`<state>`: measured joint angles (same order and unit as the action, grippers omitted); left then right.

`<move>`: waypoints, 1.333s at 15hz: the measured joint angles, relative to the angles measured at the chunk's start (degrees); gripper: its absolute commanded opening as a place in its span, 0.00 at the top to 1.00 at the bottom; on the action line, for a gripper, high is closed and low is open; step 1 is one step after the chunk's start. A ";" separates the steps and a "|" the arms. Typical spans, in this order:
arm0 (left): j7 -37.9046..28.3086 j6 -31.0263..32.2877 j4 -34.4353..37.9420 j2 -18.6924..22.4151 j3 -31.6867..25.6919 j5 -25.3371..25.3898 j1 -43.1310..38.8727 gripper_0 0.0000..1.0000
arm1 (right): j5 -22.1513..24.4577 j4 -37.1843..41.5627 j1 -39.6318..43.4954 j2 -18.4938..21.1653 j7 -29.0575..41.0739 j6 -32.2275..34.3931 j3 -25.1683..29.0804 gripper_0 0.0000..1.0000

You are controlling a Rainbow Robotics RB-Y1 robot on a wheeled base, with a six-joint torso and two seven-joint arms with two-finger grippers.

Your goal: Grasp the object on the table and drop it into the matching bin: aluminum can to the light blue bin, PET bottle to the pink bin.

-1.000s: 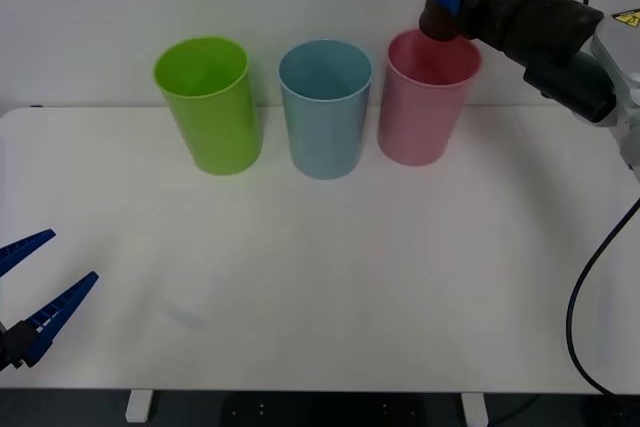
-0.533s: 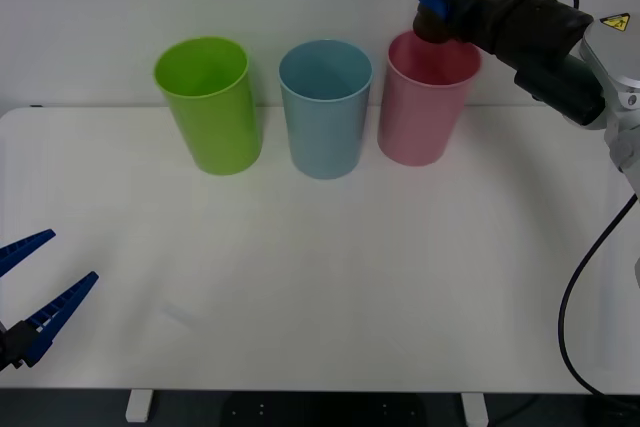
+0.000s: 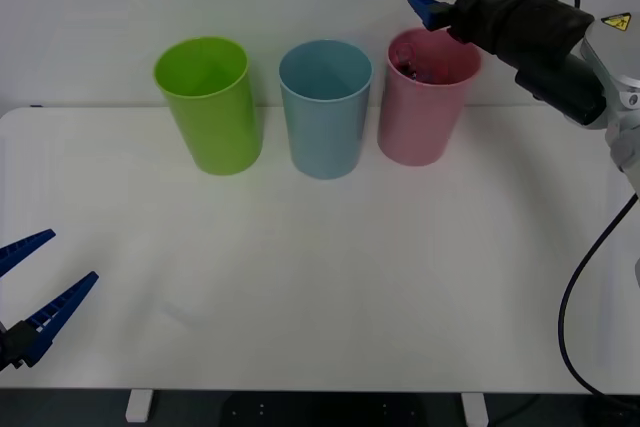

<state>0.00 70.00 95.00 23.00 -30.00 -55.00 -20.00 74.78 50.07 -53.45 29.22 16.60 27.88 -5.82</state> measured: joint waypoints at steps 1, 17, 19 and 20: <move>0.00 0.00 0.00 0.00 0.00 0.00 0.00 0.00 | -0.44 0.01 0.02 -0.02 -0.14 0.36 0.18 0.00; 0.00 0.00 0.00 0.00 0.00 0.00 0.00 0.00 | -6.36 27.04 23.20 4.13 0.18 4.59 5.84 0.00; 0.00 0.00 0.00 0.00 0.00 0.00 0.00 0.00 | -7.14 31.12 27.77 4.89 0.18 4.64 6.68 0.00; 0.00 0.00 0.00 0.00 0.00 0.00 0.00 0.00 | -7.18 32.93 30.18 5.03 0.10 4.92 7.61 0.00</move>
<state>0.00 70.00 95.00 23.00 -30.00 -55.00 -20.00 67.60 83.00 -23.27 34.25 16.70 32.80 1.79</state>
